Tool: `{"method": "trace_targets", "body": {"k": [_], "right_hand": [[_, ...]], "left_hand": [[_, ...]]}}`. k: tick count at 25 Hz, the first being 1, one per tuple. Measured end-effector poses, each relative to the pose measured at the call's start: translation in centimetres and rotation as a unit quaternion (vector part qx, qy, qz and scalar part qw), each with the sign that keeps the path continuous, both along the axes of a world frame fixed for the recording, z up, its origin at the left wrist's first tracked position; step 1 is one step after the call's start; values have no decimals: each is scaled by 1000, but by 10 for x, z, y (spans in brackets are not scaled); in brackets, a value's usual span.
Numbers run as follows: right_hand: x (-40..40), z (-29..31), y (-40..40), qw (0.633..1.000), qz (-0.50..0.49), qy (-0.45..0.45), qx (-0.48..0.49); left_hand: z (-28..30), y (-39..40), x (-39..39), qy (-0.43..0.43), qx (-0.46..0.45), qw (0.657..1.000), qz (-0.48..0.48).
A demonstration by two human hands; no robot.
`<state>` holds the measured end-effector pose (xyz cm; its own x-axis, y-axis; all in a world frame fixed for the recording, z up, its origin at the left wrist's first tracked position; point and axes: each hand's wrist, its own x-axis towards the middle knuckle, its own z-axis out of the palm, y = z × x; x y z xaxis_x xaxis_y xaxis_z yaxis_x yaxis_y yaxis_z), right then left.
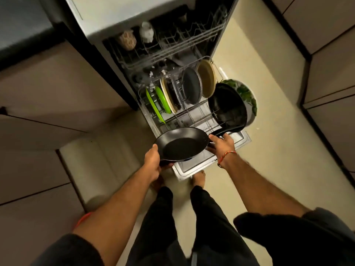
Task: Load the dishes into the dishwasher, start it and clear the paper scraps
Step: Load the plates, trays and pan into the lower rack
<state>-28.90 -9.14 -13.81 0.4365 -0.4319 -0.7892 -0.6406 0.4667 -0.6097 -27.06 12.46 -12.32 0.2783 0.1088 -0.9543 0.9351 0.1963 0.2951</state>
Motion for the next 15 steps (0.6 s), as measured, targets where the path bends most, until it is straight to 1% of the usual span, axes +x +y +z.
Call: {"method": "trace_targets", "body": {"k": [2, 4, 8, 11, 15], "right_hand": [[-1, -57, -17, 999, 34, 17, -1], [0, -101, -33, 997, 62, 34, -5], [10, -192, -63, 993, 93, 76, -17], [21, -240, -74, 987, 119, 102, -29], [30, -270, -80, 983, 132, 124, -34]], "left_hand": [[-53, -19, -5, 32, 20, 999, 20], [-92, -35, -8, 57, 32, 997, 33], [-170, -69, -7, 63, 47, 996, 35], [-214, -79, -1, 75, 35, 996, 17], [-249, -82, 6, 108, 26, 994, 12]]}}
